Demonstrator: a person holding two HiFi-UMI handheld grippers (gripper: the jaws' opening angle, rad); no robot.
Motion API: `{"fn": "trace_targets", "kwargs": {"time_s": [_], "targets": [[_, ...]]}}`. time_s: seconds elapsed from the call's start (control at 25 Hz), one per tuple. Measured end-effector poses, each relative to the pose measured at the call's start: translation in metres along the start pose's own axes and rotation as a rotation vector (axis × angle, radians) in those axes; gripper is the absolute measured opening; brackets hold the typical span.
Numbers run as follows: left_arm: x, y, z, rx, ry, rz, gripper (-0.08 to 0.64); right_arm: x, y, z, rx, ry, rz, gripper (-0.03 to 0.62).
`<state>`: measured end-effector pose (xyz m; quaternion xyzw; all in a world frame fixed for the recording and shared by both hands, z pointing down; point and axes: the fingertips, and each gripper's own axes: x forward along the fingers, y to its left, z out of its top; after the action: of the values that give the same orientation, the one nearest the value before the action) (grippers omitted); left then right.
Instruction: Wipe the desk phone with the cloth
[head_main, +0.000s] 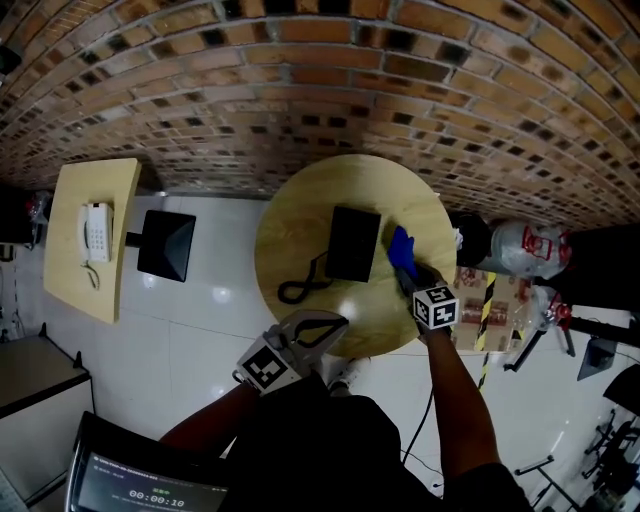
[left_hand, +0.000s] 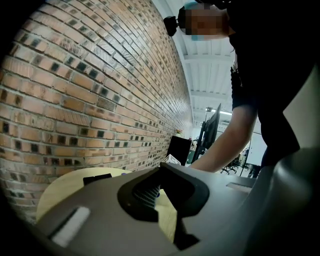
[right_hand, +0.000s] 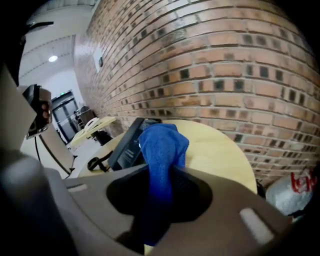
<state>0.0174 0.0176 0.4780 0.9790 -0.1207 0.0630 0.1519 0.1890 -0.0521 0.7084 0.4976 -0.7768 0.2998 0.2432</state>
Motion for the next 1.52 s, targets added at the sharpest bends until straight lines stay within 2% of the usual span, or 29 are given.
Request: {"fn": "trace_targets", "kwargs": {"time_s": [0.16, 0.36, 0.6, 1.0, 1.12, 1.24, 1.36, 1.52], "targets": [[0.001, 0.001, -0.002, -0.002, 0.010, -0.008, 0.002, -0.008, -0.048, -0.002, 0.076, -0.003, -0.088, 0.095], [0.001, 0.004, -0.006, -0.003, 0.018, -0.015, 0.002, 0.003, -0.080, -0.021, 0.090, 0.068, -0.148, 0.095], [0.001, 0.005, -0.007, -0.009, 0.034, -0.014, 0.002, 0.018, -0.089, -0.056, 0.092, 0.175, -0.166, 0.095], [0.003, 0.015, -0.013, -0.046, 0.054, -0.018, 0.002, 0.016, -0.087, -0.051, 0.104, 0.152, -0.190, 0.126], [0.009, 0.023, -0.011, -0.039, 0.056, -0.011, 0.002, 0.009, -0.086, -0.040, 0.114, 0.114, -0.210, 0.165], [0.021, 0.033, -0.004, -0.026, 0.052, -0.009, 0.002, 0.000, -0.076, -0.014, 0.091, 0.049, -0.186, 0.184], [0.032, 0.034, 0.017, 0.010, 0.005, -0.013, 0.002, -0.018, -0.049, 0.029, 0.005, -0.062, -0.124, 0.184], [0.037, 0.012, 0.051, 0.059, -0.060, -0.004, 0.002, -0.075, 0.018, 0.097, -0.110, -0.293, 0.010, 0.184]]}}
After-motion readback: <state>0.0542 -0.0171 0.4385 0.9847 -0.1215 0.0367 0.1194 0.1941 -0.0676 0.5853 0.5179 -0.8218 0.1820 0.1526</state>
